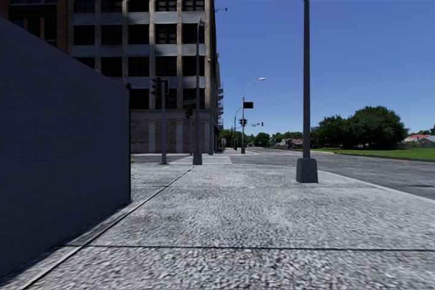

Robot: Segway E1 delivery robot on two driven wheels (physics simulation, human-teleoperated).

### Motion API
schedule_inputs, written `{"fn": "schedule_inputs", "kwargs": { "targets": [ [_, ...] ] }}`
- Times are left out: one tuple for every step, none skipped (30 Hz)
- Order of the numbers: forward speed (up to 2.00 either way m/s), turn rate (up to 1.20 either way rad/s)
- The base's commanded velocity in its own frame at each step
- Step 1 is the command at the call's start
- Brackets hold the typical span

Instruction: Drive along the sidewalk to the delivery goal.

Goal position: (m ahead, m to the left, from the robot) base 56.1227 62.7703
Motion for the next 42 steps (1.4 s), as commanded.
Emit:
{"fn": "schedule_inputs", "kwargs": {
  "targets": [
    [2.00, 0.00],
    [2.00, 0.00],
    [2.00, 0.00],
    [2.00, 0.00],
    [2.00, 0.00],
    [2.00, 0.00],
    [2.00, 0.00],
    [2.00, 0.00],
    [2.00, 0.00],
    [2.00, 0.00],
    [2.00, 0.00],
    [2.00, 0.00],
    [2.00, 0.00],
    [2.00, 0.00],
    [2.00, 0.00],
    [2.00, 0.00],
    [2.00, 0.00],
    [2.00, 0.00],
    [2.00, 0.00],
    [2.00, 0.00],
    [2.00, 0.00],
    [2.00, -0.08],
    [2.00, -0.19],
    [2.00, -0.19],
    [2.00, -0.32],
    [2.00, -0.39],
    [2.00, -0.39],
    [2.00, -0.39],
    [2.00, 0.00],
    [2.00, 0.00],
    [2.00, 0.00],
    [2.00, 0.00],
    [2.00, 0.00],
    [2.00, 0.00],
    [2.00, 0.00],
    [2.00, 0.00],
    [2.00, 0.00],
    [2.00, 0.00],
    [2.00, 0.00],
    [2.00, 0.00],
    [2.00, 0.00],
    [2.00, 0.00]
  ]
}}
